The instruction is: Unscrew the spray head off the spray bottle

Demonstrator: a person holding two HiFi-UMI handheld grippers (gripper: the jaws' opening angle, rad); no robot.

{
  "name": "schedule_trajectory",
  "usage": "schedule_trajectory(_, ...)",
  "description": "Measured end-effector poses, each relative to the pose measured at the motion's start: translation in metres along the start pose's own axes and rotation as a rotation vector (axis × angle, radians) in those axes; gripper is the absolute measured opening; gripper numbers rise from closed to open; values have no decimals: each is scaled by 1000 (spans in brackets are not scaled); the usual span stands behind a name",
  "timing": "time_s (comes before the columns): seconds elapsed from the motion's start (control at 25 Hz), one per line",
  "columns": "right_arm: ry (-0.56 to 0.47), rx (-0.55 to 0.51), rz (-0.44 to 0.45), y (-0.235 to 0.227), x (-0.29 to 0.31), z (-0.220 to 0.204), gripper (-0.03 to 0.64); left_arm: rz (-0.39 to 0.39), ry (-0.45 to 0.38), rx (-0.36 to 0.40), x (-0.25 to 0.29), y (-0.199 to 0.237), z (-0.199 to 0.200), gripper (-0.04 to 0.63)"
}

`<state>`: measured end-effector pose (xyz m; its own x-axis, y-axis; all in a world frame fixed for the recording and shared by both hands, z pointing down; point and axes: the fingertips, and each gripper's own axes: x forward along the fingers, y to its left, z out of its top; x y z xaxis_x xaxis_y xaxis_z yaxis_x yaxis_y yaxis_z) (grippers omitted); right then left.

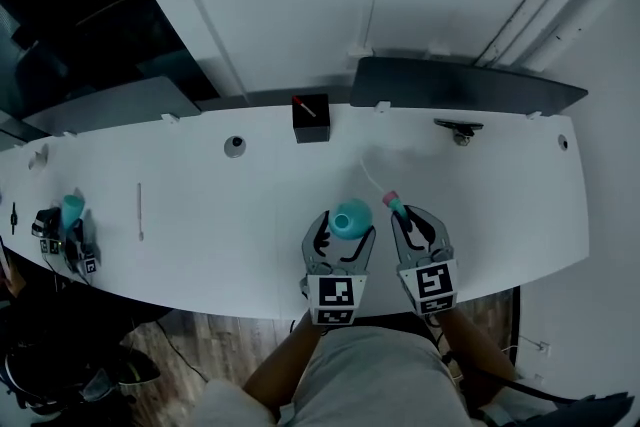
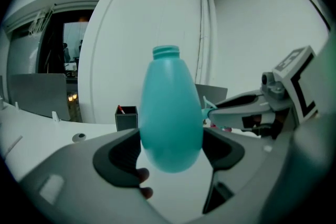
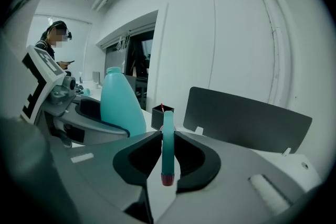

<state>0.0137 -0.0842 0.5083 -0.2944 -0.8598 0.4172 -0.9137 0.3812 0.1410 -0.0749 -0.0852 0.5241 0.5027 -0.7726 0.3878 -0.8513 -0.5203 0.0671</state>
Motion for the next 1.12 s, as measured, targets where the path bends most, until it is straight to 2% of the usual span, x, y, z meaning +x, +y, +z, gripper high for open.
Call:
schedule_trajectory(0.32,-82,76,15,-2,-43,-5,77,52,-22,28,-27,-38,1,360)
schedule_trajectory(0.56,-167,75,28,-14,-110,-23,77,96,-12,24,-54,-92,-12,360)
schedule_trajectory(0.88,-230,178,12,-42,-196,-62,77,131,-20,81,-99,-168,-25,360)
schedule_trajectory(1.12,-239,241,6,-38,-241,-83,78,138,-10,44,-134,-192,-44,360)
